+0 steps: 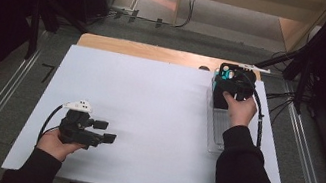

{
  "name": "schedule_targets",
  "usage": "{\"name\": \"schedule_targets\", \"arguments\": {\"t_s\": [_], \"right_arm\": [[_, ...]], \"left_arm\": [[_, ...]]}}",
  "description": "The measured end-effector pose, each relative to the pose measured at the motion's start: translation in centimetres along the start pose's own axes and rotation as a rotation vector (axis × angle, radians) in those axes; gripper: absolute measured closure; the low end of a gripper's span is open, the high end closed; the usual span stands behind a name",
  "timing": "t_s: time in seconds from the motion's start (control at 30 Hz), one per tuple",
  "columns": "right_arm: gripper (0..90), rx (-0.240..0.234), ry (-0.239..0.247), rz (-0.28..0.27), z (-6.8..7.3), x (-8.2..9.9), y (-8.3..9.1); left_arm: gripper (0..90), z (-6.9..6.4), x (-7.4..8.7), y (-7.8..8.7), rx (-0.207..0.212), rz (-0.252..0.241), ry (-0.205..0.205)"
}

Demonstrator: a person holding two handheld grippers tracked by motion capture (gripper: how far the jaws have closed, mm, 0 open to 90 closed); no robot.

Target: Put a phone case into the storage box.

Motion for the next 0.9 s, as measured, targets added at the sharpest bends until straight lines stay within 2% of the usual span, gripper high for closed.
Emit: {"name": "schedule_targets", "arguments": {"t_s": [0.1,0.27,0.33,0.4,0.47,0.63,0.8,0.9], "right_arm": [[12.3,0.002,-0.007,-0.003,-0.1,-0.1,-0.3],[12.0,0.006,0.010,-0.003,-0.2,-0.1,-0.6],[11.8,0.011,0.030,0.033,-0.1,0.2,-0.9],[11.4,0.039,0.050,0.040,-0.3,0.3,-1.1],[11.2,0.039,0.047,0.048,-0.4,0.4,-1.3],[10.3,0.034,0.027,0.039,-0.7,0.3,-1.5],[7.9,0.026,0.037,-0.002,-0.5,-0.2,-1.1],[7.9,0.016,0.037,0.002,-0.5,-0.2,-1.1]], "left_arm": [[32.2,0.0,0.0,0.0,0.002,-0.002,0.002],[32.2,0.1,-0.2,-0.1,0.006,0.002,-0.004],[32.2,0.1,-0.2,-0.2,0.006,0.004,-0.002],[32.3,0.1,-0.3,-0.2,0.010,0.002,-0.004],[32.2,0.1,-0.3,-0.2,0.009,0.002,-0.004],[32.2,0.1,-0.3,-0.2,0.009,0.002,-0.007],[32.2,0.1,-0.2,-0.1,0.008,0.000,-0.005],[32.2,0.1,-0.2,-0.1,0.007,0.002,-0.006]]}}
Point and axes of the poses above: each handheld gripper's, and its own axes: y roughly backward along the jaws, x roughly out of its underside, z roughly to its left, the point moved 10 cm from there along -y, roughly forward along the jaws, and after that the axes turned 13 degrees about z, right-handed, at the moved point
